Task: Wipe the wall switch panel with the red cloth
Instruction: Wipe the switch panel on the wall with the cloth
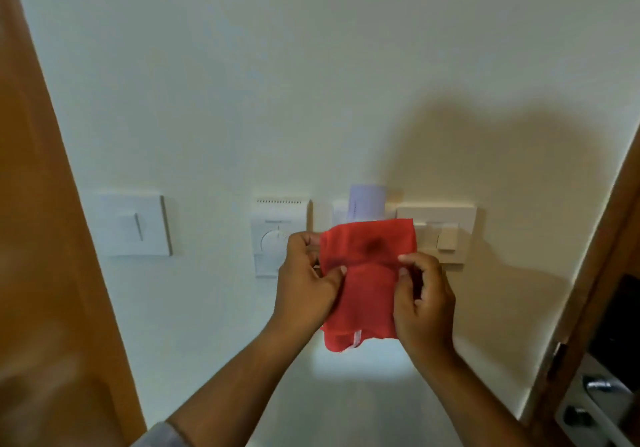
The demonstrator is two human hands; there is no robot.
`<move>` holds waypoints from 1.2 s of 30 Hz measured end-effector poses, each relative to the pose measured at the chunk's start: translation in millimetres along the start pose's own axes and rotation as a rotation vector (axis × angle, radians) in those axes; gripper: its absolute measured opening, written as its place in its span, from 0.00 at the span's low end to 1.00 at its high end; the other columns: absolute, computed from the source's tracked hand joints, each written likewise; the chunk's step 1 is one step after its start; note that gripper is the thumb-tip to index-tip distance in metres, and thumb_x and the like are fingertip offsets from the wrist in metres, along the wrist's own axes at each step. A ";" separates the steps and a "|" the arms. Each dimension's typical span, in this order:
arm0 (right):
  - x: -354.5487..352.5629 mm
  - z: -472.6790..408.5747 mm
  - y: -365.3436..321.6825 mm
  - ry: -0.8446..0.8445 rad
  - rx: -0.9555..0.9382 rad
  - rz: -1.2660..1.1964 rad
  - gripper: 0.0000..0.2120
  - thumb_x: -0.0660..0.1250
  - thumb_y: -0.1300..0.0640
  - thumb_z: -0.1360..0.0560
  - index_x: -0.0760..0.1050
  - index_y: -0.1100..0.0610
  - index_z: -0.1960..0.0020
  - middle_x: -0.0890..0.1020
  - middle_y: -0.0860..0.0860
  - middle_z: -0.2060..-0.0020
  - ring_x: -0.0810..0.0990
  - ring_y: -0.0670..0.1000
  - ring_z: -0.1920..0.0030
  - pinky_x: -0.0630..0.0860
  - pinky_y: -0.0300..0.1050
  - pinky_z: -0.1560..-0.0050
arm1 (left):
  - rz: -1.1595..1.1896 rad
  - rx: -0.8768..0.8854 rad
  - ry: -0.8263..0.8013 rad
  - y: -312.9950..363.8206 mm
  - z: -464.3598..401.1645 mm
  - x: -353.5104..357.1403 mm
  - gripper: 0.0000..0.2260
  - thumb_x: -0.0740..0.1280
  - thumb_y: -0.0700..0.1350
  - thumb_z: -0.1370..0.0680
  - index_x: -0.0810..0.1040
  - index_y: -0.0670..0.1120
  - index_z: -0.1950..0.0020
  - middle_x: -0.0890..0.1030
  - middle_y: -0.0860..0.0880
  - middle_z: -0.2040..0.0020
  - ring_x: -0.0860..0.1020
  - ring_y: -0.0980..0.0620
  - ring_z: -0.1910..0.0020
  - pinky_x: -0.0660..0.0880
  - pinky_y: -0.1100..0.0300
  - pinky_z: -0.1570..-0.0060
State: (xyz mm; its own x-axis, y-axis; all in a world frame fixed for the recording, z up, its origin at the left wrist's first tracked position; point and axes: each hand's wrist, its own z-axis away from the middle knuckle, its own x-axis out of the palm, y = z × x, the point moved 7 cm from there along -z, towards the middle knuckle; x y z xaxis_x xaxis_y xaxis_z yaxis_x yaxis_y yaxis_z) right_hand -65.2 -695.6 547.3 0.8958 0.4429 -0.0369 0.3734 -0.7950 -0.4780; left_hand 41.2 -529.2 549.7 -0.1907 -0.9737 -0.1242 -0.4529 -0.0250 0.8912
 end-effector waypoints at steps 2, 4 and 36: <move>5.8 -10.8 3.0 0.004 -0.090 0.062 0.14 0.58 0.66 0.23 0.80 0.60 0.45 0.80 0.57 0.51 0.77 0.46 0.49 0.72 0.30 0.44 | -0.035 0.047 0.022 10.2 -13.7 5.3 0.23 0.73 0.36 0.27 0.68 0.61 0.48 0.84 0.56 0.55 0.84 0.57 0.57 0.82 0.56 0.53; 14.5 -19.8 5.0 -0.004 -0.133 0.117 0.17 0.57 0.65 0.23 0.81 0.63 0.42 0.80 0.60 0.50 0.80 0.56 0.50 0.78 0.44 0.46 | -0.107 0.120 0.042 21.6 -23.7 10.2 0.25 0.71 0.35 0.27 0.65 0.63 0.48 0.83 0.59 0.56 0.83 0.62 0.57 0.78 0.67 0.57; 93.0 -27.6 14.9 -0.480 -1.336 0.788 0.31 0.54 0.45 0.15 0.50 0.58 0.19 0.52 0.56 0.20 0.45 0.58 0.18 0.43 0.56 0.19 | -1.180 0.802 0.555 125.2 -138.6 -71.9 0.44 0.53 0.73 0.23 0.49 0.46 0.16 0.51 0.36 0.16 0.49 0.33 0.18 0.45 0.32 0.22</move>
State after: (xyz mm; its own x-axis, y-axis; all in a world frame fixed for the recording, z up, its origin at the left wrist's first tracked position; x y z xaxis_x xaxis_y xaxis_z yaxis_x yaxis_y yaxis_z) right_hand 30.3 -677.6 561.0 0.8979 -0.3487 -0.2685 0.0443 -0.5353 0.8435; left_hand 118.9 -493.6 730.7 0.8613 -0.4507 -0.2346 -0.4795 -0.8737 -0.0817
